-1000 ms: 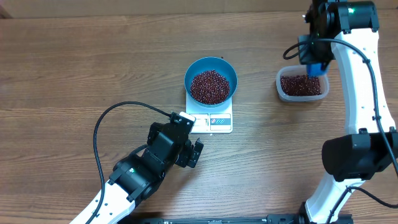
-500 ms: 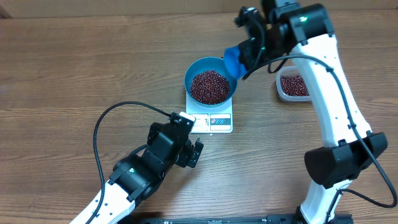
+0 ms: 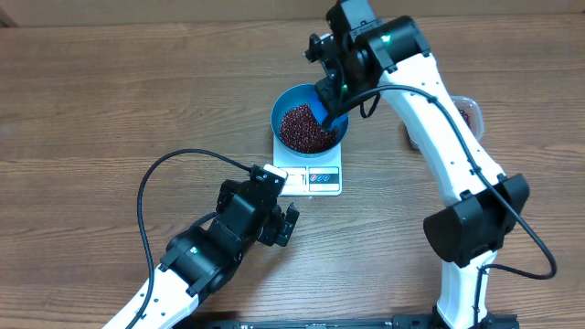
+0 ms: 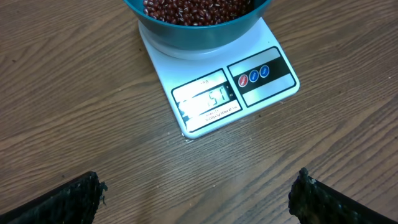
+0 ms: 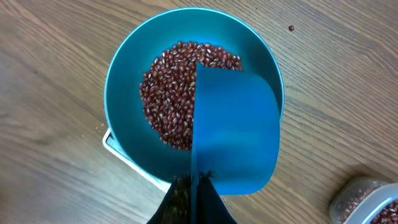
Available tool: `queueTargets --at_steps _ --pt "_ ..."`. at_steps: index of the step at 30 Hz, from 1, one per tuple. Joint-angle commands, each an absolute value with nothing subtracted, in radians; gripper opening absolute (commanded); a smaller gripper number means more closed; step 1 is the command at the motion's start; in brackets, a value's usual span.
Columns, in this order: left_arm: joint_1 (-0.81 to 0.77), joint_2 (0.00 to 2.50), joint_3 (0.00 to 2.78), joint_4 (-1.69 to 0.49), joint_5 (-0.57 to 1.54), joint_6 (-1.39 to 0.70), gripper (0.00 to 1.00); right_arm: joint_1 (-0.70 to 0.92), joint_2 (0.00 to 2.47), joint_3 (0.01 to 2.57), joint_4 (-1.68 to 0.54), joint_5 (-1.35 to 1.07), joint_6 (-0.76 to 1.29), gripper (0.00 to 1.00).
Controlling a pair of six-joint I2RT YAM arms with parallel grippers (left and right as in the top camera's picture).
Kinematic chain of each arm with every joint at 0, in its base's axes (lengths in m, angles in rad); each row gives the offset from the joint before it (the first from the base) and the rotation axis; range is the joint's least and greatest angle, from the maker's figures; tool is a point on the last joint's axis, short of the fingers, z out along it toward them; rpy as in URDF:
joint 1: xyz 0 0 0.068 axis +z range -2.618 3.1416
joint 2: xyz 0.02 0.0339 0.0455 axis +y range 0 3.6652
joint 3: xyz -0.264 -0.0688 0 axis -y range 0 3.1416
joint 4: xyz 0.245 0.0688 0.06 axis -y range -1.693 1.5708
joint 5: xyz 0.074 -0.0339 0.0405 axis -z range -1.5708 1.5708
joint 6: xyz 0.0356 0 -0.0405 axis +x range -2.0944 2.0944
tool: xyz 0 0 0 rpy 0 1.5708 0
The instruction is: Scoop item into bowl and weigh 150g on scale
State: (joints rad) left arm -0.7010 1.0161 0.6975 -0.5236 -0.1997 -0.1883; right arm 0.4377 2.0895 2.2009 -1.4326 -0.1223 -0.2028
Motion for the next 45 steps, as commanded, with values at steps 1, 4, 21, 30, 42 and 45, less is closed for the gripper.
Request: queueTargets --at_steps 1,4,21,30,42,45 --pt "-0.707 1.021 0.691 -0.523 -0.217 -0.206 1.0 0.438 2.105 2.224 -1.415 -0.097 -0.184 0.04" --pt "-0.707 1.021 0.691 -0.523 -0.217 -0.206 0.99 0.439 2.107 2.217 -1.398 -0.098 -0.183 0.04" --pt "-0.707 1.021 0.691 -0.523 -0.217 -0.206 1.0 0.439 2.14 2.16 -1.352 -0.098 -0.179 0.04" --pt "-0.707 1.021 0.691 -0.523 -0.217 -0.206 0.99 0.445 2.157 2.159 -1.347 -0.105 -0.179 0.04" --pt "-0.707 1.021 0.691 -0.523 -0.217 -0.206 1.0 0.445 2.159 2.159 -1.336 -0.105 -0.179 0.04" --pt "-0.707 1.021 0.691 -0.523 -0.217 -0.206 1.0 0.445 2.16 2.159 -1.336 -0.105 -0.179 0.04"
